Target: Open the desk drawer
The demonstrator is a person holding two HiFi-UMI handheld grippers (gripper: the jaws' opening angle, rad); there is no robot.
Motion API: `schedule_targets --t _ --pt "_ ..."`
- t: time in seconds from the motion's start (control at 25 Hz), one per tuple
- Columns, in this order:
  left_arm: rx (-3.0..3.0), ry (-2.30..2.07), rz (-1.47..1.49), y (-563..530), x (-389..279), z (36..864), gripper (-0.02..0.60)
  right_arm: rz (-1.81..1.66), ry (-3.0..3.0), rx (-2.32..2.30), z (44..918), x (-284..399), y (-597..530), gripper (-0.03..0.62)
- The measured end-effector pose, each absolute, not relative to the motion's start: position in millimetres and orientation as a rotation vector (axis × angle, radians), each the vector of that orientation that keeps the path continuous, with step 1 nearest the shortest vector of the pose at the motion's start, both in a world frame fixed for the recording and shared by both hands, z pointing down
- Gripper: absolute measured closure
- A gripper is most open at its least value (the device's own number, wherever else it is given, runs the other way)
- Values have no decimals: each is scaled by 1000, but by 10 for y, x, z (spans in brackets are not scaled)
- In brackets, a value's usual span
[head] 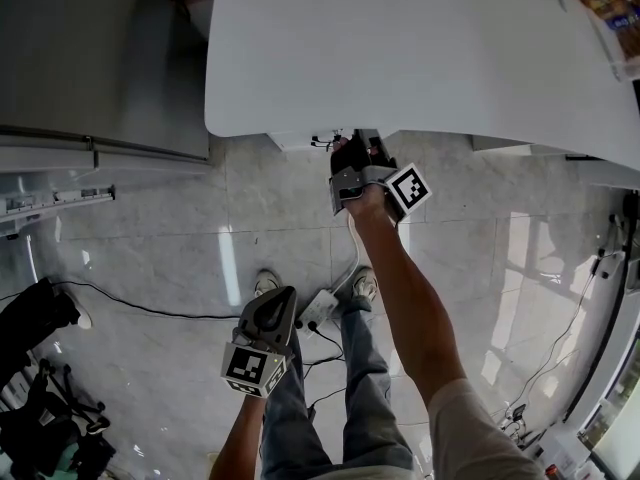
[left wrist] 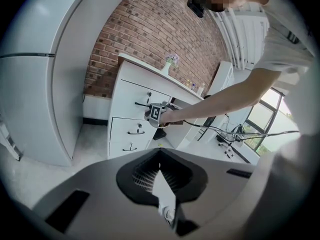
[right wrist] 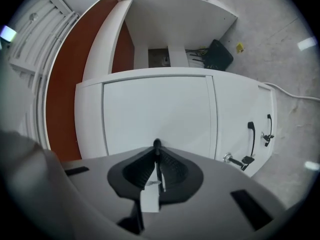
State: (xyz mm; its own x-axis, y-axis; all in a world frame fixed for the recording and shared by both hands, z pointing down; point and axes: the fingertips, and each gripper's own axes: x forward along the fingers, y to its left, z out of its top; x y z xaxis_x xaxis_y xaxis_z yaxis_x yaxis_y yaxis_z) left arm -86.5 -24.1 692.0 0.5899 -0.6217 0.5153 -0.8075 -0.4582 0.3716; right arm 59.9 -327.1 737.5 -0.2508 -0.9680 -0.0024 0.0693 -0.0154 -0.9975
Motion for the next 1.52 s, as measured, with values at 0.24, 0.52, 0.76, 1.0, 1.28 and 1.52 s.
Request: schedule_targets --t 0.24,0.52,0.76,1.0,1.28,1.52 --pt "2229 -1130 411 -266 -850 6922 569 -1433 1381 -1044 7380 600 -3263 556" --pt "2236 -1132 398 -222 -779 6856 569 -1440 1391 -1050 7334 590 -3030 557" --pt "2240 -1130 401 -262 -753 6870 569 -1468 1395 -1034 7354 581 -2593 557" --pt "2239 -1130 405 -299 -722 6877 569 -1491 1380 -1047 7406 632 -2129 557" --pt "2236 -1138 391 -234 -731 6835 569 -1529 1383 -1086 7477 690 -1580 557" --pt "2223 -1147 366 -232 -768 6825 569 -1577 1339 -1127 7672 636 -1159 557"
